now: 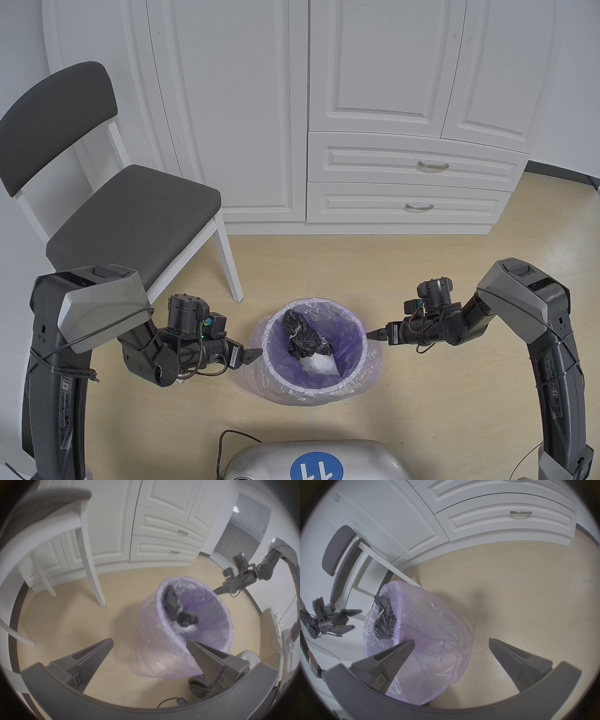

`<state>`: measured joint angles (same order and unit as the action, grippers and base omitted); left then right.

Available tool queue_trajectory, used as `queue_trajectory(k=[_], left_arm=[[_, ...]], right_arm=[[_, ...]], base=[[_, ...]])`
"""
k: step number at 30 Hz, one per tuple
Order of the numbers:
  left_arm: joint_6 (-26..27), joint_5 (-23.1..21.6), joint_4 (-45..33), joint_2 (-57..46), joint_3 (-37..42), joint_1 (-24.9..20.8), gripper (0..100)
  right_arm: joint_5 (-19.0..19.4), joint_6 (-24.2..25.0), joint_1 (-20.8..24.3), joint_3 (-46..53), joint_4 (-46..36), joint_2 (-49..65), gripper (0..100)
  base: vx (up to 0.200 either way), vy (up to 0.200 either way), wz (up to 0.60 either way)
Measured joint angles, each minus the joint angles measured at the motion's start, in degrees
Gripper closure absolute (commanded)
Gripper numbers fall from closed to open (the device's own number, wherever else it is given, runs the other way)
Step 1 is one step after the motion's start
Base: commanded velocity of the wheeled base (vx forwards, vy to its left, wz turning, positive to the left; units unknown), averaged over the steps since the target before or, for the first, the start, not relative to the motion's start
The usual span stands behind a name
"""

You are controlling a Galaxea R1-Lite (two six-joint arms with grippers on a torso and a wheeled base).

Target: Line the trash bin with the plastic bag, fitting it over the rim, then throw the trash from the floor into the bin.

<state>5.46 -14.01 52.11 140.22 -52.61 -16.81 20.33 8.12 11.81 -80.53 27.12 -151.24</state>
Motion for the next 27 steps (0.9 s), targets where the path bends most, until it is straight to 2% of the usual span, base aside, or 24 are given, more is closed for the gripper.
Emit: queue_trajectory(k=[8,20,27], left_arm=[[-0.4,-0.3,-10.3,4.9,-9.4,1.9,0],[-0.1,0.2,-32.4,10.1,-33.4,3.1,0],[-0.9,0.4,-43.5,14.0,-42.7,3.3,0]], right_arm=[[0.1,1.1,-0.3,-2.1,-0.8,0.1,0],[0.1,1.6,-0.2,-3.8,-2.5,-0.5,0],[-0.3,2.4,-0.3,-5.6,-3.6,-1.3,0]], base=[[0.000,0.000,0.00],[0.000,0.000,0.00],[0.000,0.000,0.00]])
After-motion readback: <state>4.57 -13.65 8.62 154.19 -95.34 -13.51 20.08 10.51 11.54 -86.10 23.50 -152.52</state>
